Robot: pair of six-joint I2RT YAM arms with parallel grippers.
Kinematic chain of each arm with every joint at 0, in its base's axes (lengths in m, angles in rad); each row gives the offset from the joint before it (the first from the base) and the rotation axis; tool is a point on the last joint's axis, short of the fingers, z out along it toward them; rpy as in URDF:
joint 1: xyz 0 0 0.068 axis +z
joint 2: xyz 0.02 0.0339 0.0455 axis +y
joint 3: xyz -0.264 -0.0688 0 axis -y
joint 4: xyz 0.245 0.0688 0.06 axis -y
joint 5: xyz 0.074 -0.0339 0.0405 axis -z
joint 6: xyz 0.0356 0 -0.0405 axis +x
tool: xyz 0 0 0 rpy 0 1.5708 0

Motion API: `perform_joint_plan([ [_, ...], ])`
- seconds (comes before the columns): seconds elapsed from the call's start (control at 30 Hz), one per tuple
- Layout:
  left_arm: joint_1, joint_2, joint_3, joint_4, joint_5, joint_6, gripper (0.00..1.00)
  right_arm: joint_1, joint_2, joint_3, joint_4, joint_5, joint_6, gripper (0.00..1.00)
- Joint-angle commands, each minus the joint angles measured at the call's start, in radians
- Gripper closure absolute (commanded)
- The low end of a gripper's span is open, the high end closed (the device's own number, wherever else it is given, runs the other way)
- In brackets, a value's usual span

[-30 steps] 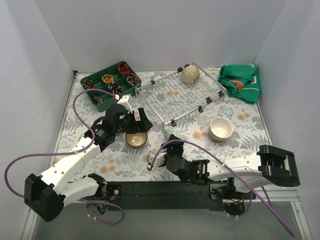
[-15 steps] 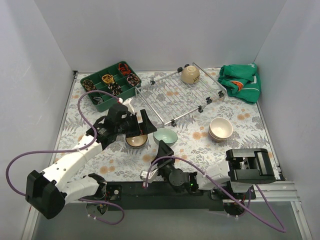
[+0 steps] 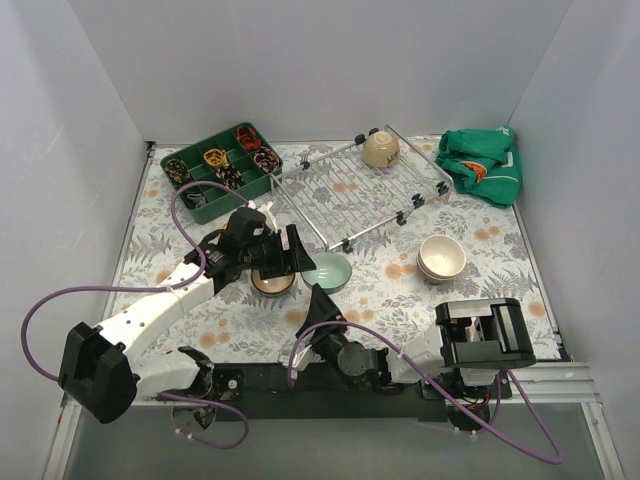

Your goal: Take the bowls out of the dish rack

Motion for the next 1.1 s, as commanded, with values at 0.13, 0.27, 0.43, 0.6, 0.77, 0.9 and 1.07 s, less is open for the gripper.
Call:
perform_joint_plan([
  [0.13,-0.026,0.022,0.017,-0.007,0.029,0.000,0.51,0.013,0.023,0.028,0.447,0.023,-0.051,0.99],
  [0.27,-0.031,0.033,0.019,-0.007,0.041,0.003,0.65,0.019,0.026,0.028,0.449,0.025,-0.051,0.99],
  [0.43,-0.032,0.036,0.026,-0.010,0.036,0.012,0.93,0.024,0.032,0.025,0.452,0.031,-0.050,0.99],
  [0.6,-0.034,0.025,0.052,-0.032,-0.042,0.024,1.00,0.030,0.038,0.025,0.450,0.041,-0.042,0.90],
  [0.77,-0.032,0.019,0.101,-0.064,-0.131,0.056,1.00,0.038,0.057,0.022,0.444,0.063,-0.030,0.51],
  [0.9,-0.032,0.020,0.133,-0.096,-0.209,0.080,1.00,0.051,0.057,0.019,0.422,0.089,0.004,0.28],
  [1.07,-0.032,0.020,0.150,-0.125,-0.318,0.107,1.00,0.059,0.034,0.014,0.329,0.130,0.122,0.18],
])
